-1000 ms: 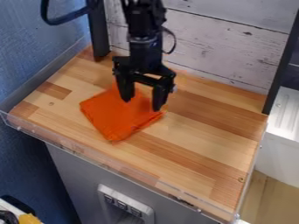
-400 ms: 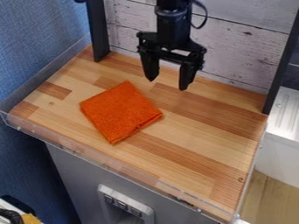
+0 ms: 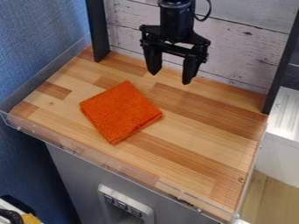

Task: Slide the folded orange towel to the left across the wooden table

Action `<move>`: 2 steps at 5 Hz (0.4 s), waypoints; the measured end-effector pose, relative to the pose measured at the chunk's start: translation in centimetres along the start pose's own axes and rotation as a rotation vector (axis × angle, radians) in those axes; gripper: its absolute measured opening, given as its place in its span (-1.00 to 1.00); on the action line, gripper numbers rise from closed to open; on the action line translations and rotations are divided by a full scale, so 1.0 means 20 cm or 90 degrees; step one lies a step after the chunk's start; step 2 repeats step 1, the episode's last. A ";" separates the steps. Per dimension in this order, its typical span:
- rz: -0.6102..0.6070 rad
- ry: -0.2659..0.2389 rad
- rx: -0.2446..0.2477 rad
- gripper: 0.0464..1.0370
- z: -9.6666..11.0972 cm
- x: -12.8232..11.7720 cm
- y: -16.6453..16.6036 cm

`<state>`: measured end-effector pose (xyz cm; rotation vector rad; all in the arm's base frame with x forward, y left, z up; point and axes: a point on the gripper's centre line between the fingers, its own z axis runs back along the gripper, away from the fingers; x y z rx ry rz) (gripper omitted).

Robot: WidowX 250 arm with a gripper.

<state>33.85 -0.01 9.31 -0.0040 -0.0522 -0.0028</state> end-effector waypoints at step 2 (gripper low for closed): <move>0.006 0.020 0.000 0.92 0.00 0.01 -0.01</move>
